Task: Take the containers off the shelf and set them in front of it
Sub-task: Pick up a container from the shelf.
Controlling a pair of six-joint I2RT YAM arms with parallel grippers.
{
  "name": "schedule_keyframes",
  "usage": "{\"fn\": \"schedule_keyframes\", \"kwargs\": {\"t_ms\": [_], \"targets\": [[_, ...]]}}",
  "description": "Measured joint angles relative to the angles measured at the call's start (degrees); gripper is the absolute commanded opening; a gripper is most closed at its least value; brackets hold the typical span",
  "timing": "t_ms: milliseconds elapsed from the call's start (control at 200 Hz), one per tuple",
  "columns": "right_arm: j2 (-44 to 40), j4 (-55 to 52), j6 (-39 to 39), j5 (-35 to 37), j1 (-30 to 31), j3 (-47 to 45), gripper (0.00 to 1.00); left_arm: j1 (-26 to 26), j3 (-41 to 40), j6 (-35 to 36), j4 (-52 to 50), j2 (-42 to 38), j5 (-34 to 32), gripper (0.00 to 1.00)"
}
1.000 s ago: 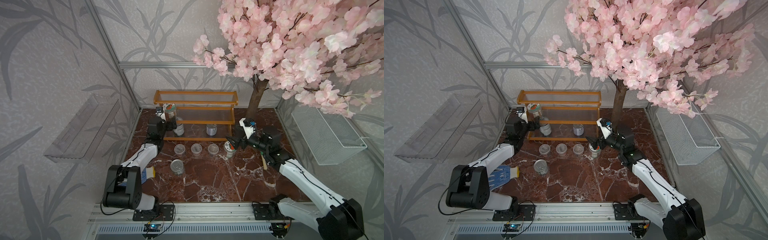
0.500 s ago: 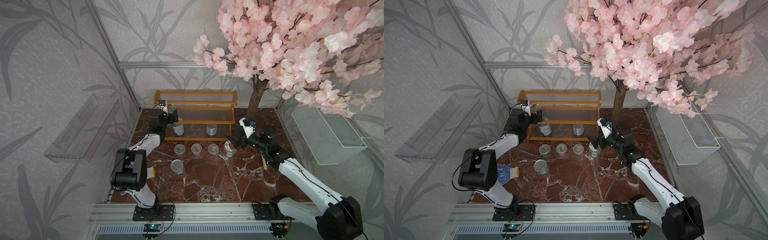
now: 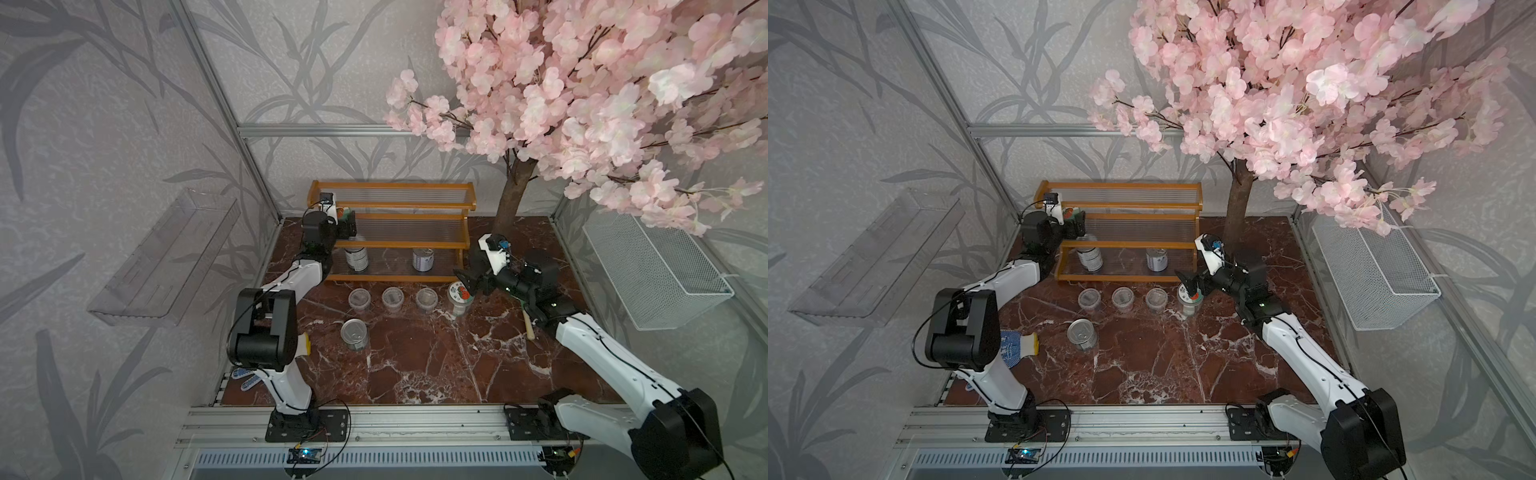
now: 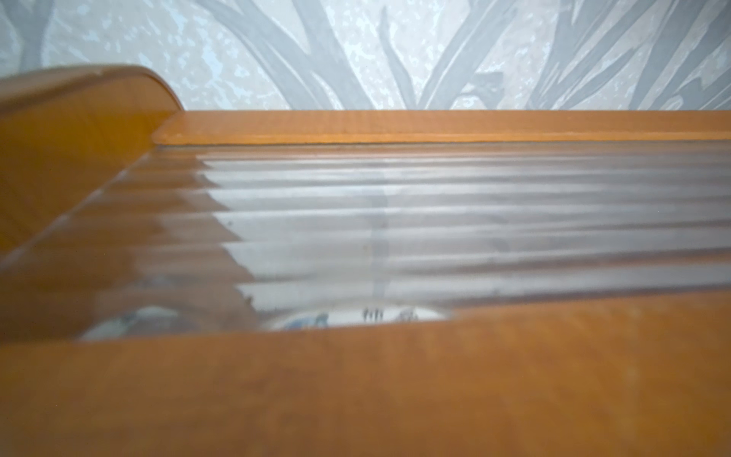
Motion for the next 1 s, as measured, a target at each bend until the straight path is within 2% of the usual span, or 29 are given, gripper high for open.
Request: {"fn": "schedule_keyframes", "kwargs": {"t_ms": [410,845,1000], "targets": [[0.79,0.02,0.07,-0.02,-0.02,0.28,0.99,0.02,-1.03,1.79,-1.53,-2.16,0.98,0.84],[1.11,0.04,0.26,-0.09,-0.02,0.28,0.99,0.02,-6.6,-0.11,-5.75,-11.93,3.87,0.84],[1.14,0.07,0.37,-0.09,-0.02,0.28,0.99,-0.55,-11.39,-1.97,-8.17,-18.36,4.57,0.84]]}}
